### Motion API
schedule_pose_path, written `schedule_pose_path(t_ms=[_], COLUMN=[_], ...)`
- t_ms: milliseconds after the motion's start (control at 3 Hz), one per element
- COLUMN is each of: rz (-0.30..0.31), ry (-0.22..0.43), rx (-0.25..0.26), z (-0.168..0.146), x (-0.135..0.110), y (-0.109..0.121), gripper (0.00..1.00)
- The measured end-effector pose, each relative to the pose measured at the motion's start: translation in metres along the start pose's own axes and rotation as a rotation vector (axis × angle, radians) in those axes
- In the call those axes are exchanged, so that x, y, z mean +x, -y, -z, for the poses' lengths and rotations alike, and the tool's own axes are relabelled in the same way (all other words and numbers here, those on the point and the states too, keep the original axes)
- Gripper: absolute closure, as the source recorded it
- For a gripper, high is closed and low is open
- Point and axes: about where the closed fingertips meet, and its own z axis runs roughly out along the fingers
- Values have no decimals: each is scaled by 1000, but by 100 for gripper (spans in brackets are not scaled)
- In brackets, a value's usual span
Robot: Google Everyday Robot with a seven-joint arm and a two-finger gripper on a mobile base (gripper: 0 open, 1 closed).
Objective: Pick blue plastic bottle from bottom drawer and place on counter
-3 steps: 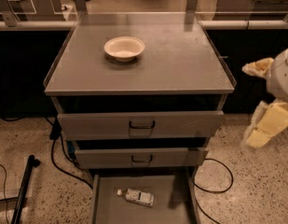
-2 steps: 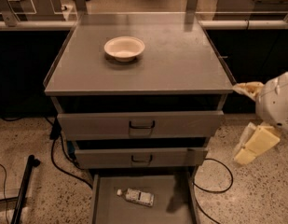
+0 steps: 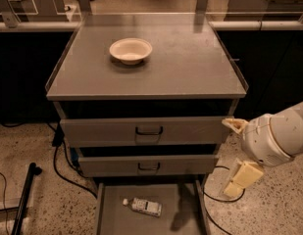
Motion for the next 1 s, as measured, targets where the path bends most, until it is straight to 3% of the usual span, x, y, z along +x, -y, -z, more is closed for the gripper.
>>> schedule_pose_path(t_ms=[333,667,1000], rz=[0,53,99], ry=[0,25,68], rx=[0,12,-13], z=[0,22,2], x=[0,-19,-26], y=[0,-10,-16], gripper=[0,0,0])
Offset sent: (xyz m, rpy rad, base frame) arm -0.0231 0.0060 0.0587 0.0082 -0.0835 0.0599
